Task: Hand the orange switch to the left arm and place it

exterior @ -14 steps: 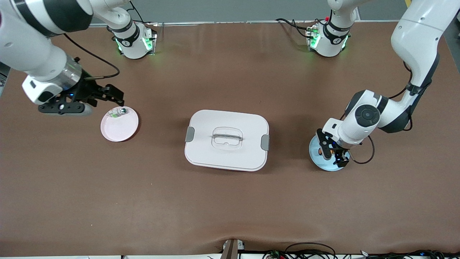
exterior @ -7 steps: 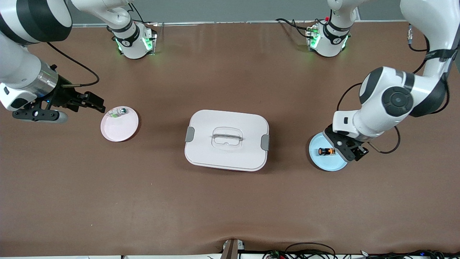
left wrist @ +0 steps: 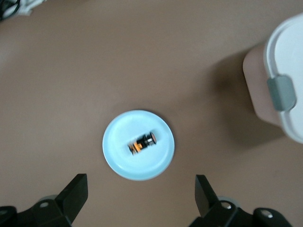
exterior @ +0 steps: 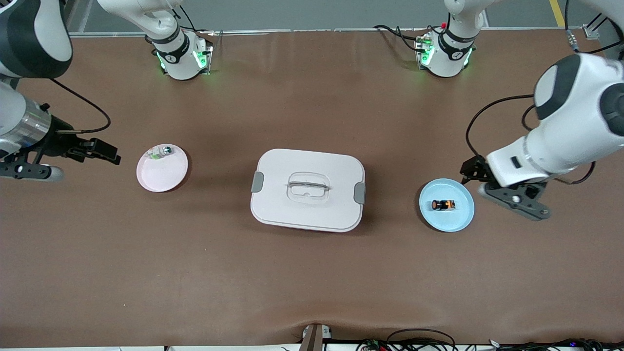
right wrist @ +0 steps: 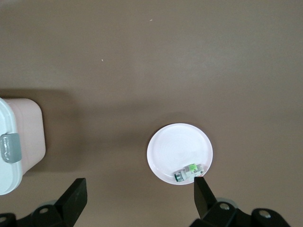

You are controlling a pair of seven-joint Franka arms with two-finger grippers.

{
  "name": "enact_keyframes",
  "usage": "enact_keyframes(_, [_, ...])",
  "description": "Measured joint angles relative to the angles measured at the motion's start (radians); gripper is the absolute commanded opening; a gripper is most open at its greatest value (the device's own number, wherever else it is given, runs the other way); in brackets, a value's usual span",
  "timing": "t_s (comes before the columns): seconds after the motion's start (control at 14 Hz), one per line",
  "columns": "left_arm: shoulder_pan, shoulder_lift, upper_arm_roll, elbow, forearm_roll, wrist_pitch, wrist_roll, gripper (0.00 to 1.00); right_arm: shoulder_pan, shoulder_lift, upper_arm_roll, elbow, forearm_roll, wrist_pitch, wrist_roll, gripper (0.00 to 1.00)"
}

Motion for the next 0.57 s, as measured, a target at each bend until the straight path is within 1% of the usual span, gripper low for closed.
enact_keyframes(0.14, [0.009, -0.02, 0.0, 0.057, -0.007, -0.1, -0.107, 1.0, -0.015, 0.015, 0.002, 0.014, 0.0, 0.0, -0.009, 1.0])
enact_keyframes(0.29, [0.017, -0.049, 0.001, 0.081, -0.01, -0.162, -0.163, 1.0, -0.02, 0.02, 0.01, 0.022, 0.0, 0.0, -0.009, 1.0])
enact_keyframes(0.43, [0.04, -0.067, 0.003, 0.093, -0.011, -0.213, -0.178, 1.0, -0.036, 0.024, 0.033, 0.035, 0.0, 0.0, -0.009, 1.0])
enact_keyframes(0.57, [0.052, -0.068, 0.008, 0.094, -0.011, -0.245, -0.198, 1.0, -0.072, 0.026, 0.072, 0.044, 0.0, 0.0, -0.009, 1.0])
